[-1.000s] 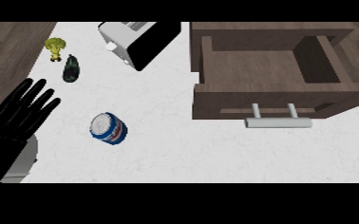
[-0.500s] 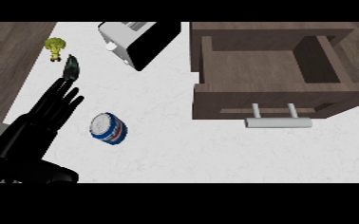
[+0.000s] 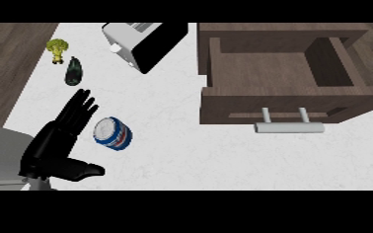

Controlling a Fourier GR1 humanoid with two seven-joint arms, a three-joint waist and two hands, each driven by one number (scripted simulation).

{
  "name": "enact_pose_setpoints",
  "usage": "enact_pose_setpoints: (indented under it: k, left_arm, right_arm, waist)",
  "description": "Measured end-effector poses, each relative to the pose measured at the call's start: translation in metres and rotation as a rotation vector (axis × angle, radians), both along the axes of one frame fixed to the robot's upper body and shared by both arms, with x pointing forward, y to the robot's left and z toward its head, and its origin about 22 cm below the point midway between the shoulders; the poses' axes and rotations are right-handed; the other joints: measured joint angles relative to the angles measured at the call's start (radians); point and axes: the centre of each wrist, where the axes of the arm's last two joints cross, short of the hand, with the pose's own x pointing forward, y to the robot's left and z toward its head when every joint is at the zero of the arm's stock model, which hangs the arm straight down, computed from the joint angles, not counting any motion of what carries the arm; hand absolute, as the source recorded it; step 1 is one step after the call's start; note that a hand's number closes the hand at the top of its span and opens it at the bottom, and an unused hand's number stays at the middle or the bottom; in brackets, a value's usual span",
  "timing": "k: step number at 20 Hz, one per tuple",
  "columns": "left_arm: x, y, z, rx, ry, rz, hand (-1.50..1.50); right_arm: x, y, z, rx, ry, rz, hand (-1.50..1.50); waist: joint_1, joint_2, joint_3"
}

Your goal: Pick up the can, place it into the drawer and close the drawer

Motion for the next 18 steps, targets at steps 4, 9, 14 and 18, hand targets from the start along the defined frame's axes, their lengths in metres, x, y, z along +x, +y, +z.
enact_pose_setpoints:
  k: [4, 9, 14, 18]
  left_arm:
    - [0.004, 0.010, -0.019, 0.007, -0.004, 0.035, -1.50]
    - [0.007, 0.022, -0.042, 0.024, 0.002, 0.077, -1.50]
    - [0.011, 0.028, -0.066, 0.035, 0.027, 0.095, -1.50]
    - [0.009, 0.037, -0.087, 0.033, 0.042, 0.088, -1.50]
  right_arm:
    - [-0.002, 0.000, 0.000, -0.003, 0.001, -0.006, -1.50]
    - [-0.005, -0.004, 0.001, -0.002, 0.007, -0.002, -1.50]
    - [-0.010, -0.003, 0.001, 0.001, 0.004, -0.002, -1.50]
    - [-0.009, -0.003, 0.006, 0.002, 0.003, -0.004, -1.50]
  waist:
    - [0.000, 0.000, 0.000]
    - [0.000, 0.000, 0.000]
    - [-0.001, 0.000, 0.000]
    - [-0.001, 0.000, 0.000]
